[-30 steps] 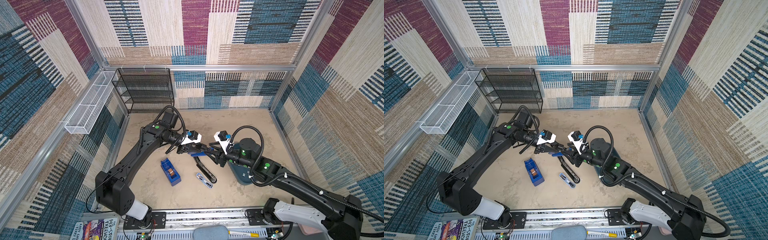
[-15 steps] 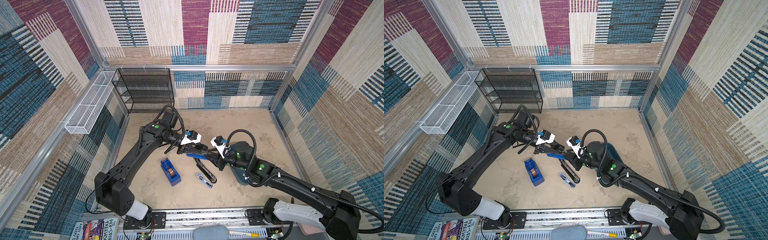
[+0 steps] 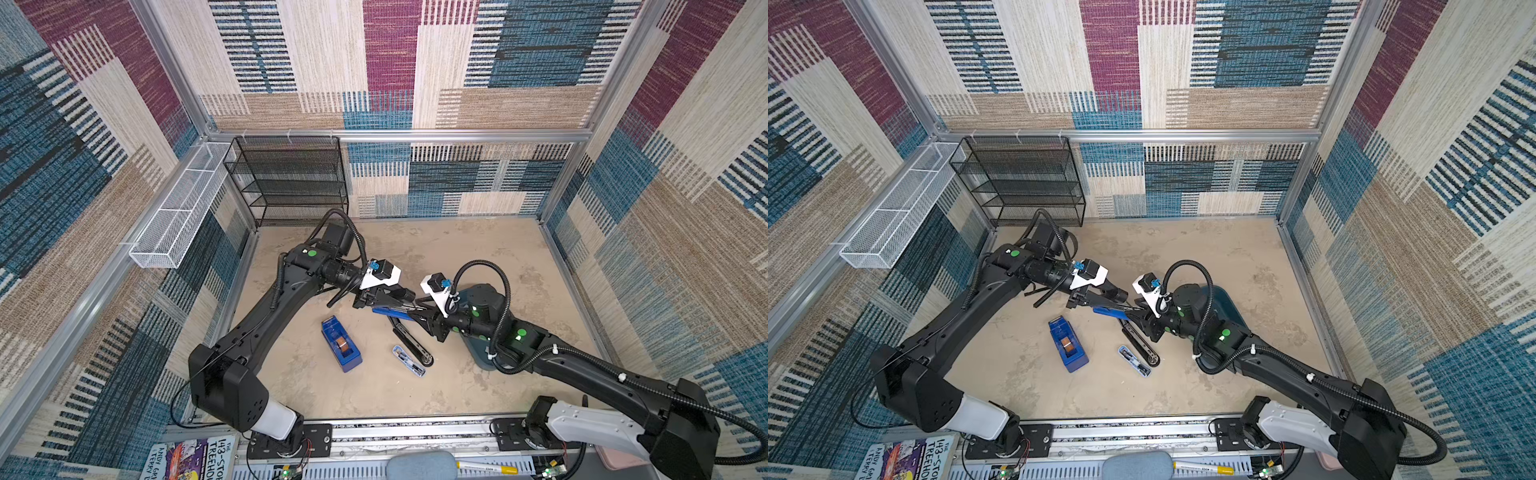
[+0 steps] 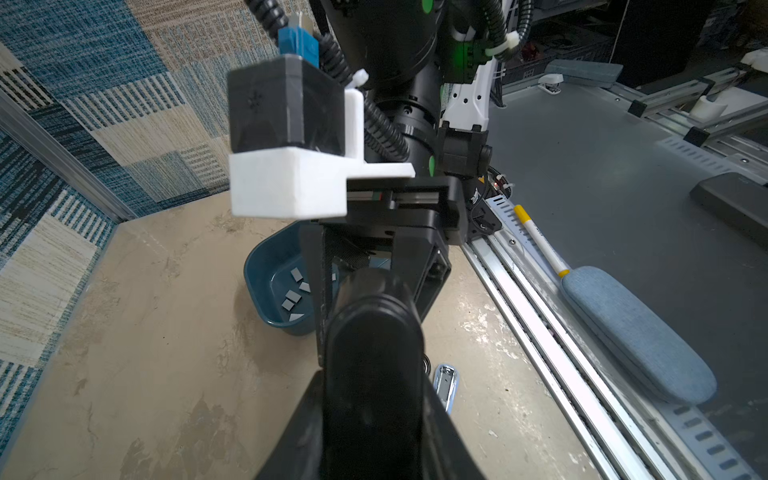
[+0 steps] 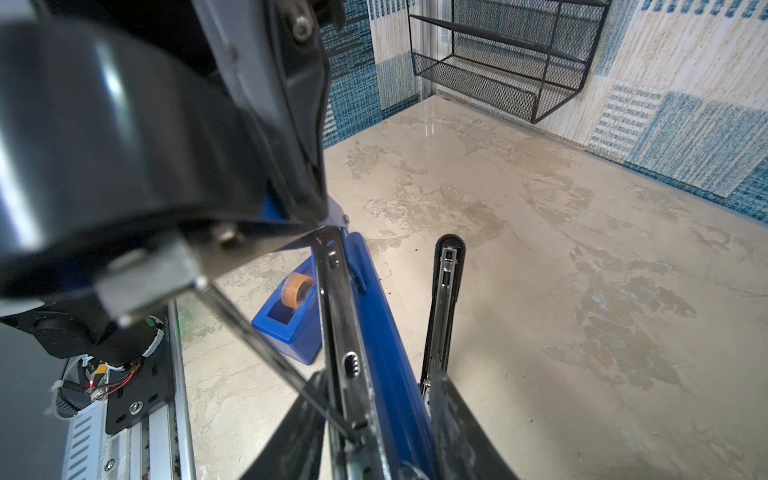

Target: Load the staples into the stapler

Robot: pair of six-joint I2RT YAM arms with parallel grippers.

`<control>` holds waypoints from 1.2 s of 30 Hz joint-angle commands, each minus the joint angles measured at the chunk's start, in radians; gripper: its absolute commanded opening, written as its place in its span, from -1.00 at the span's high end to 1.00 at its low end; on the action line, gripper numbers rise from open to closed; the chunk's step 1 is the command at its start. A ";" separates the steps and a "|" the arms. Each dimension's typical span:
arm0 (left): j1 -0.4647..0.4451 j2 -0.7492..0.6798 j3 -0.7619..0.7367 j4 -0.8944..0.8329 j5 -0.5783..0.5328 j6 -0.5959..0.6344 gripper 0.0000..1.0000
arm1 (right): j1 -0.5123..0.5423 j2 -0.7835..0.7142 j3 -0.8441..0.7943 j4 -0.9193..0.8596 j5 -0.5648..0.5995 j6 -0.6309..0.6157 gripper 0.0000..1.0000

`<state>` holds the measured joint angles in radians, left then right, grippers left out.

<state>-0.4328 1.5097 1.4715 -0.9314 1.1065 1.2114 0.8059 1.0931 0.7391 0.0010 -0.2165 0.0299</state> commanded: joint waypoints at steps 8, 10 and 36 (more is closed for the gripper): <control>0.012 -0.004 0.013 0.008 0.114 0.020 1.00 | 0.019 -0.013 -0.020 0.036 -0.013 -0.004 0.02; 0.015 -0.003 0.015 0.008 0.125 0.020 1.00 | 0.028 -0.012 -0.026 0.042 -0.012 -0.009 -0.01; 0.075 0.002 0.013 0.008 0.208 0.031 1.00 | 0.073 -0.054 -0.083 0.061 0.071 -0.010 0.92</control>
<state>-0.3729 1.5131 1.4773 -0.9558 1.2449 1.2186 0.8791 1.0538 0.6727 0.0624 -0.1875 -0.0231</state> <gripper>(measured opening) 0.311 0.165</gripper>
